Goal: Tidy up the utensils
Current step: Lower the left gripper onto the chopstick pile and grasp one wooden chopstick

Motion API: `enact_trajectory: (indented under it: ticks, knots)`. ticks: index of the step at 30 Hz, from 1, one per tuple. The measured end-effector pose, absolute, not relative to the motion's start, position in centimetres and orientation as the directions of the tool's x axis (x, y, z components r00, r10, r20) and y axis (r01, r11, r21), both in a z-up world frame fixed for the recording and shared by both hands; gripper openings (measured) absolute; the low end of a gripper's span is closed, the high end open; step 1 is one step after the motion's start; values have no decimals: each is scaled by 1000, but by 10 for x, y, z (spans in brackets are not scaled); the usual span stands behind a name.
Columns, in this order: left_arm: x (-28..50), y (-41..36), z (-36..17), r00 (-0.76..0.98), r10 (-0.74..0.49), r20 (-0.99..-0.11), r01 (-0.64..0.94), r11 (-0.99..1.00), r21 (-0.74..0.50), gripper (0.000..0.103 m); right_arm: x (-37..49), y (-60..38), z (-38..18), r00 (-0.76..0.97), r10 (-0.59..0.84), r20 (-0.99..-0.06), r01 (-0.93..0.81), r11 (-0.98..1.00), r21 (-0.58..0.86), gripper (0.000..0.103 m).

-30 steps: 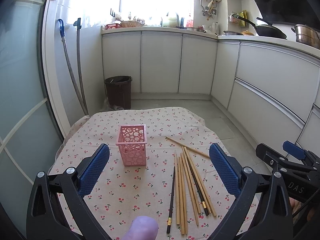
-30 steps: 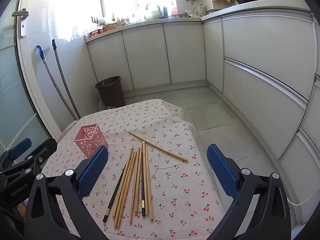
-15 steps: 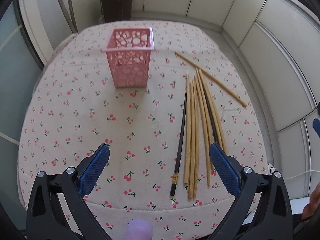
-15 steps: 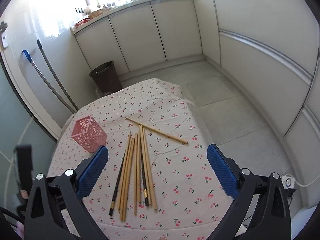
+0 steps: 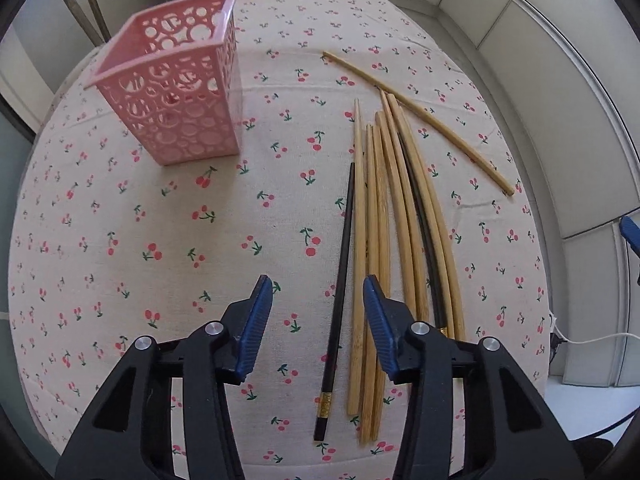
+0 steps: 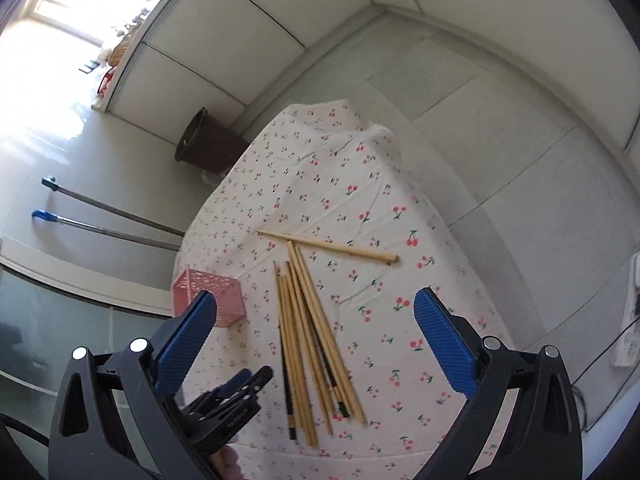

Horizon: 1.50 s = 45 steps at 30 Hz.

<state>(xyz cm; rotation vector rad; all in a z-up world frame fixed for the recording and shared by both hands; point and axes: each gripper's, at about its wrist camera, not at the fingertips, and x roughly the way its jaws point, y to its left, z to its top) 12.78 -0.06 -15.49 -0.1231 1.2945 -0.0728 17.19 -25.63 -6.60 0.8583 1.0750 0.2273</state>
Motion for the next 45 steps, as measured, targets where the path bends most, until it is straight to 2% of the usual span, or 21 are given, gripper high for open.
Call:
enact_trajectory:
  ticks: [6,11,15,17,19,22,25,31,33,34,35,36,37,39,45]
  knots:
    - [135,-3,-163,252,-93,-963,-41,993,-107,45,178,-259,-60,497,600,-626,210,618,758,96]
    - [145,-12,-133,312,-170,-935,-44,980,-192,46,186,-260,-80,440,716,-542,250,482,840,96]
    - [174,-24,-106,374,-170,-912,-51,978,-203,46,188,-270,-97,437,763,-476,329,357,874,96]
    - [200,-33,-104,362,-158,-919,-96,974,-206,50,189,-275,-99,441,773,-456,343,324,882,96]
    - [219,-41,-107,351,-121,-928,-131,975,-177,57,190,-279,-98,449,775,-446,348,308,885,96]
    - [249,-54,-118,318,-50,-947,-170,979,-109,61,189,-284,-93,458,774,-437,349,295,889,96]
    - [270,-51,-136,296,19,-955,-268,961,-64,62,187,-291,-90,470,777,-419,346,274,897,96]
    - [309,-43,-169,254,15,-967,-378,922,-85,62,182,-305,-84,498,773,-392,339,242,909,96]
    - [317,-46,-177,240,45,-970,-388,920,-54,59,181,-309,-84,506,772,-386,338,234,912,96]
    - [319,-48,-175,257,70,-964,-392,919,-38,47,182,-310,-84,507,771,-384,339,231,912,96]
    - [321,-49,-174,271,80,-959,-384,923,-31,41,182,-311,-84,508,770,-385,341,230,911,96]
    - [322,-52,-173,278,83,-957,-370,929,-27,16,181,-311,-84,509,768,-388,345,231,910,96]
    - [323,-53,-173,282,45,-958,-353,934,-60,11,182,-312,-84,509,767,-391,347,233,909,96]
    - [319,-56,-171,313,-35,-949,-313,940,-138,5,182,-312,-86,507,764,-399,350,241,905,96]
    - [261,-65,-119,438,-245,-865,-143,931,-336,5,185,-303,-90,485,760,-433,356,281,891,96]
